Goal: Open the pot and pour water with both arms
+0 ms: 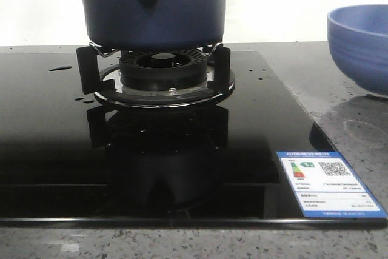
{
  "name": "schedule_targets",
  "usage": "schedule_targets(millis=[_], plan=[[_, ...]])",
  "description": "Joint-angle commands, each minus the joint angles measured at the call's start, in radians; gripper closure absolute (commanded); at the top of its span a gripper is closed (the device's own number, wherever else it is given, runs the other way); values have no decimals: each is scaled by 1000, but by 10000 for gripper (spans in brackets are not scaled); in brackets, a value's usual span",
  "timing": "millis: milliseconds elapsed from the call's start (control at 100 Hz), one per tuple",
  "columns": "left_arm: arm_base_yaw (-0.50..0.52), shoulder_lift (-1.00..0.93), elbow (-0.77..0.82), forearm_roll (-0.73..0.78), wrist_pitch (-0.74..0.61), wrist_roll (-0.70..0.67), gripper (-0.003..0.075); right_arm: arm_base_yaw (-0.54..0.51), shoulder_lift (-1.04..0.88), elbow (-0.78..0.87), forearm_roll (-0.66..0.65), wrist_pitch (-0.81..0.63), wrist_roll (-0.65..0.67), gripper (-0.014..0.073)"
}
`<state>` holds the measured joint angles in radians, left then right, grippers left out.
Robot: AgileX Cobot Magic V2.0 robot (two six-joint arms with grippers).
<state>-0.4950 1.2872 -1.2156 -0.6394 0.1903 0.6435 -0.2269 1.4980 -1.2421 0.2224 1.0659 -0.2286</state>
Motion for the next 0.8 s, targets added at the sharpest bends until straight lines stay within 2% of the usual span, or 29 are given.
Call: schedule_targets(millis=[0, 570, 680, 740, 750, 790], plan=[[-10, -29, -37, -22, -97, 1, 341, -7, -22, -19, 4, -45, 1, 648], [-10, -29, -37, -22, -97, 1, 341, -7, 17, -13, -14, -35, 1, 635], [-10, -29, -37, -28, -90, 1, 341, -7, 15, -13, -10, -35, 1, 507], [-15, -27, -37, -28, -85, 1, 341, -7, 10, -13, -8, -35, 1, 349], [-14, -27, -37, -28, -85, 1, 341, -7, 10, -13, -8, -35, 1, 349], [-17, -25, -37, -28, -83, 1, 341, -7, 4, -13, -6, -35, 1, 230]])
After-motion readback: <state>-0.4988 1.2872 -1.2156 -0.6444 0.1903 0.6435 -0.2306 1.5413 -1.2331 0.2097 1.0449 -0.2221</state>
